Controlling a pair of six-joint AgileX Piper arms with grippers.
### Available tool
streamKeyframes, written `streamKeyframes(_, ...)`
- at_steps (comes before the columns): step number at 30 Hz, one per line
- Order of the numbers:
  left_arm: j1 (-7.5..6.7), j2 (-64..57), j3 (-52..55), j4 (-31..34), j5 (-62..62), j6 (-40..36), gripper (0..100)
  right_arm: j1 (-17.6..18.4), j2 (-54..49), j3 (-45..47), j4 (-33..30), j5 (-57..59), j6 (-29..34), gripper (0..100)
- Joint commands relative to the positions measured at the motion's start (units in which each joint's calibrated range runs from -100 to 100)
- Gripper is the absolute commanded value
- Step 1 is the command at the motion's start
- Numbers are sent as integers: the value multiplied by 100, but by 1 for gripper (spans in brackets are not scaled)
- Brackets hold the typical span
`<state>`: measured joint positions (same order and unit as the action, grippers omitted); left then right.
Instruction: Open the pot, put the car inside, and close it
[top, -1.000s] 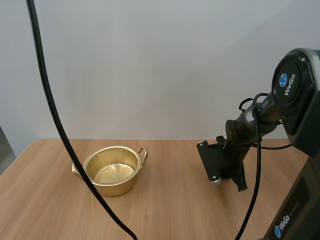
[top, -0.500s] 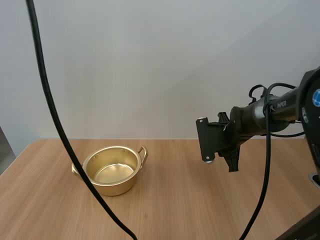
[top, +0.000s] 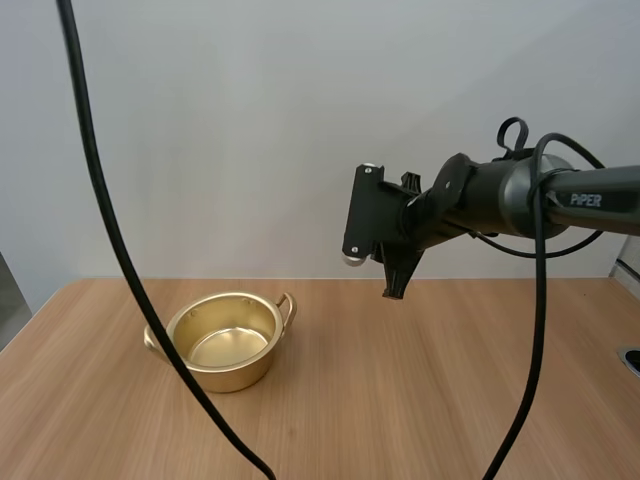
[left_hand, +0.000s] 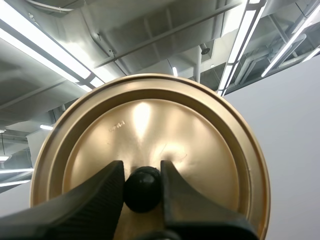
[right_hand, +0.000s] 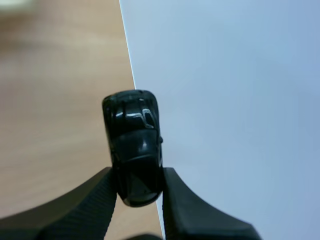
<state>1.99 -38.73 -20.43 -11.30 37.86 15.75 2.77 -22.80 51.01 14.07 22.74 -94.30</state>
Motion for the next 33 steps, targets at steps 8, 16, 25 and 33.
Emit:
streamKeyframes(8,4,-130,2,84,207,1,0,545,-613,-445,4703,3291,33,0)
streamKeyframes(16,4,-312,-34,95,213,1,0,1158,-613,-455,4945,2891,33,0)
streamKeyframes(25,4,-353,-34,95,408,1,0,1883,-172,-455,4843,1505,33,0)
streamKeyframes(33,4,-349,-34,105,667,1,0,1882,838,-542,4620,1349,33,0)
